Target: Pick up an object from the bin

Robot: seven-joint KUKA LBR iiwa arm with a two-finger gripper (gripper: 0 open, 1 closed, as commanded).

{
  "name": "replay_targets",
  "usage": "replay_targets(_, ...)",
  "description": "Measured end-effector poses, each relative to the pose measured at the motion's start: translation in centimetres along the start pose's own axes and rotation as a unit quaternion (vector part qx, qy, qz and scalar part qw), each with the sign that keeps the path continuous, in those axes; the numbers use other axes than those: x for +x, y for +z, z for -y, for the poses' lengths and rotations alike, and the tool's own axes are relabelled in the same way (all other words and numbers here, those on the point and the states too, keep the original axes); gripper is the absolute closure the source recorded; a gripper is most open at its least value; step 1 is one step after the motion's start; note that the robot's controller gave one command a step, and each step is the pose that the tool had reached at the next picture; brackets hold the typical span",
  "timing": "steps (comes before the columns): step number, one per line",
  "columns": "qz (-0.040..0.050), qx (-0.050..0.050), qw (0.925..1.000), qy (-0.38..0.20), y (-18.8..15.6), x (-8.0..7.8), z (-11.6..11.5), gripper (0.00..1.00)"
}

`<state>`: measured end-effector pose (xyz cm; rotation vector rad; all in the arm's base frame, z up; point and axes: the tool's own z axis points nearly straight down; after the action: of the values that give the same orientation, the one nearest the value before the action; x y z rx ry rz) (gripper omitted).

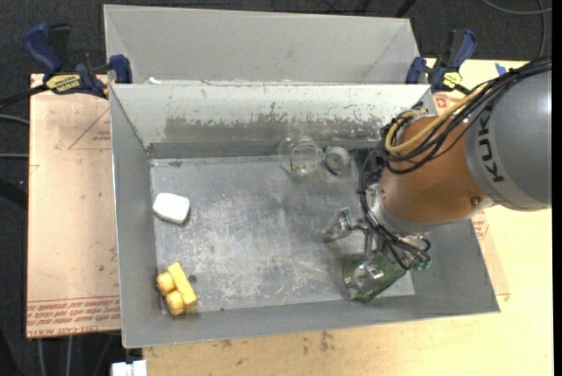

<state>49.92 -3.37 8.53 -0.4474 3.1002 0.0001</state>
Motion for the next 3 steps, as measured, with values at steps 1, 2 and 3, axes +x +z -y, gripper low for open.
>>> replay_targets(1, -0.0001, -0.001, 0.9972, -0.075, -1.7, 1.7, 2.0, 0.00)
replay_targets(2, -0.0094, -0.007, 0.9999, -0.008, 0.7, 1.5, 6.7, 1.00)
replay_targets(3, -0.0095, -0.007, 0.9999, -0.008, 0.7, 1.5, 6.7, 1.00)
